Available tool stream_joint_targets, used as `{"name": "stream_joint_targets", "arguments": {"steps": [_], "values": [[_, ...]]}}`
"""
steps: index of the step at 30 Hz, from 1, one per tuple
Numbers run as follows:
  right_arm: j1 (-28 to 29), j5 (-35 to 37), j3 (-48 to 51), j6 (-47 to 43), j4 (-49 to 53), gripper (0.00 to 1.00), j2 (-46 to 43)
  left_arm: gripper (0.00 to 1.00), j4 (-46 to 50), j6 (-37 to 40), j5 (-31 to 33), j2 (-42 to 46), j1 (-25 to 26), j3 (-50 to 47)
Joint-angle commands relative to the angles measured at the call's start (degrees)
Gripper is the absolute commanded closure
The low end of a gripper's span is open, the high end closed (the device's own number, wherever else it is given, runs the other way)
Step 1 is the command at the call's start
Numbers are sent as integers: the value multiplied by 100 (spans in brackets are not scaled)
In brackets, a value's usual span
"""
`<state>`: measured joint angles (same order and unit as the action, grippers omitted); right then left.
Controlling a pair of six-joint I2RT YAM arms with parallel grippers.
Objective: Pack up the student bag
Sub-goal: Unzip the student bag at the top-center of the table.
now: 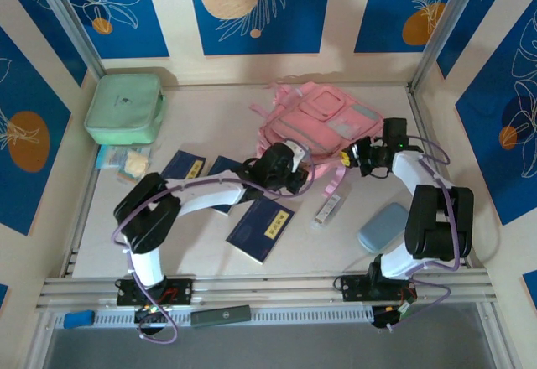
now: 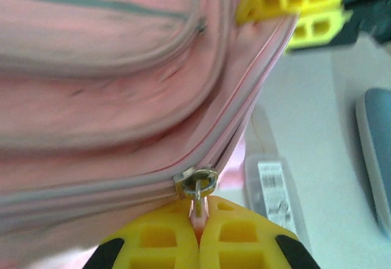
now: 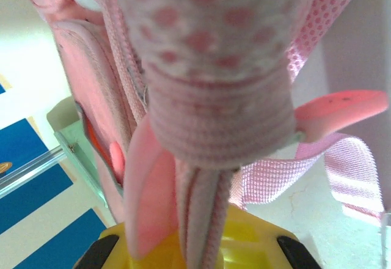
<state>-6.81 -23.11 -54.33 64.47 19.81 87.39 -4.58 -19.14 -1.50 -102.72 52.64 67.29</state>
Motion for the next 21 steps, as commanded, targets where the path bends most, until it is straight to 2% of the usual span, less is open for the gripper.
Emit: {"name": "stream_joint_targets", "arguments": {"steps": [1,4,6,8,11,14,16,18,21], "values": [[-294,-16,-609,-774,206,100,26,100,558,416,-135,561,-236,-455],[-185,249,-886,-983,482,98,93,100,668,404,-148,587,-367,-472],[-43,326,-971,-1040,610,85,70,100,687,389,-227,552,-375,-365],[114,503,-1061,-1127,870,66,-43,100,462,273,-461,499,-380,-291],[257,775,-936,-1078,1219,31,-397,100,219,24,-654,374,-360,-187],[207,602,-232,-478,1067,13,-1026,100,61,-33,-619,313,-336,-154],[321,427,246,-62,842,7,-1434,100,-165,-35,-585,356,-334,-261],[670,523,469,251,774,1,-1685,100,-288,4,-608,375,-334,-319],[1243,498,777,951,349,1,-1703,100,-219,15,-598,374,-326,-228]]}}
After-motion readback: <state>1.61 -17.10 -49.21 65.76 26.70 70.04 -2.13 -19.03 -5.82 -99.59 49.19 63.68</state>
